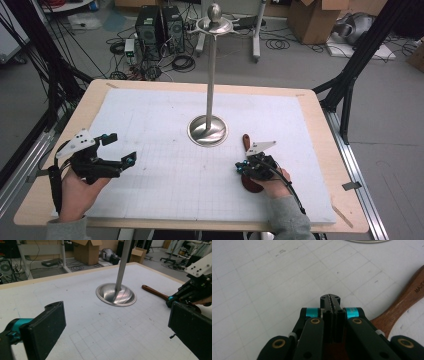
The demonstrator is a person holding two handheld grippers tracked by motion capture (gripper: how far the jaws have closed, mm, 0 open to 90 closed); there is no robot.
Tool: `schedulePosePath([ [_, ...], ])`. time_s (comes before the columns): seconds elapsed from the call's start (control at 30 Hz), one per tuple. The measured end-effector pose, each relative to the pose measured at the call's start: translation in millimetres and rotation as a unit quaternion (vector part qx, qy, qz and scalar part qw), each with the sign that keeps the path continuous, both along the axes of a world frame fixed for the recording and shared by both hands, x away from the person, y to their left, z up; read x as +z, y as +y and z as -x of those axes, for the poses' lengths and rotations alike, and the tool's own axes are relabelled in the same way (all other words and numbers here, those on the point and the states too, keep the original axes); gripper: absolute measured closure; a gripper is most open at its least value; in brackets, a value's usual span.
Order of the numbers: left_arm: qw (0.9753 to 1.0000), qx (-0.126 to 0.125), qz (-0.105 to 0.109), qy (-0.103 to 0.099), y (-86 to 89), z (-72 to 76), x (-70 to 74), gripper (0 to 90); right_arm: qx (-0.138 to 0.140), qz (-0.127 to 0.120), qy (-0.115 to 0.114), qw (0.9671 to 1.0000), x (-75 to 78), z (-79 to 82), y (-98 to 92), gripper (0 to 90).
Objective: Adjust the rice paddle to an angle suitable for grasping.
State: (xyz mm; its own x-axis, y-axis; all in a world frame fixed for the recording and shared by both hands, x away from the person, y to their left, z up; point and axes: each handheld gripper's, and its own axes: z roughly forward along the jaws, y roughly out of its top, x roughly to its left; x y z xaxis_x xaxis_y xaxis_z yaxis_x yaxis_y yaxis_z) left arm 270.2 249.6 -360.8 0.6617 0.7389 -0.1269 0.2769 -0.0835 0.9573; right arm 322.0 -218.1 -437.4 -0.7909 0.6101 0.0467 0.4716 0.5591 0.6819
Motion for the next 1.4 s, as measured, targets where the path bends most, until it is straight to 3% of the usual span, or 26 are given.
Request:
schedulePosePath([
  [0.57, 0.9999, -0.01, 0.005, -0.011, -9.1, -6.7, 4.1, 2.6, 0.011, -0.018, 0.029, 0.9993, 0.1, 9.3, -30.5, 89.7],
  [0.63, 0.9999, -0.012, 0.005, -0.011, -10.5, -7.7, 3.7, 2.6, 0.018, -0.026, 0.042, 0.9986, 0.1, 10.9, -39.2, 90.0],
  [0.93, 0.9999, -0.015, 0.0, -0.004, -14.3, -9.3, 1.8, 2.6, 0.046, -0.044, 0.044, 0.997, 0.2, 14.6, -54.1, 90.0],
  [1.03, 0.9999, -0.015, 0.0, -0.005, -13.5, -8.8, 2.0, 2.6, 0.022, -0.075, 0.013, 0.9969, 8.6, 13.2, -61.3, 90.0],
  [1.07, 0.9999, -0.012, 0.001, -0.004, -12.0, -8.2, 1.9, 2.6, 0.005, -0.079, 0.003, 0.9969, 12.1, 12.9, -65.1, 90.0],
  [1.1, 0.9999, -0.012, 0.001, -0.004, -12.0, -8.2, 1.9, 2.6, 0.005, -0.079, 0.003, 0.9969, 12.1, 12.9, -65.1, 90.0],
  [1.17, 0.9999, -0.01, 0.002, -0.004, -10.1, -7.7, 1.6, 2.6, -0.031, -0.081, -0.022, 0.996, 17.1, 11.8, -74.0, 90.0],
  [1.2, 1.0, -0.008, 0.003, -0.004, -9.1, -6.9, 1.2, 2.6, -0.074, -0.081, -0.034, 0.9934, 18.9, 9.8, -83.6, 90.0],
  [1.23, 1.0, -0.008, 0.003, -0.004, -9.1, -6.9, 1.2, 2.6, -0.074, -0.081, -0.034, 0.9934, 18.9, 9.8, -83.6, 90.0],
  [1.27, 1.0, -0.007, 0.002, -0.003, -8.4, -5.8, 0.8, 2.6, -0.097, -0.077, -0.035, 0.9917, 17.5, 7.2, -88.8, 90.0],
  [1.3, 1.0, -0.007, 0.002, -0.003, -8.4, -5.8, 0.8, 2.6, -0.102, -0.074, -0.032, 0.9915, 15.6, 5.6, -90.3, 90.0],
  [1.4, 1.0, -0.005, -0.001, -0.001, -7.5, -4.5, -0.1, 2.6, -0.105, -0.058, -0.027, 0.9924, 10.2, 2.0, -88.8, 90.0],
])
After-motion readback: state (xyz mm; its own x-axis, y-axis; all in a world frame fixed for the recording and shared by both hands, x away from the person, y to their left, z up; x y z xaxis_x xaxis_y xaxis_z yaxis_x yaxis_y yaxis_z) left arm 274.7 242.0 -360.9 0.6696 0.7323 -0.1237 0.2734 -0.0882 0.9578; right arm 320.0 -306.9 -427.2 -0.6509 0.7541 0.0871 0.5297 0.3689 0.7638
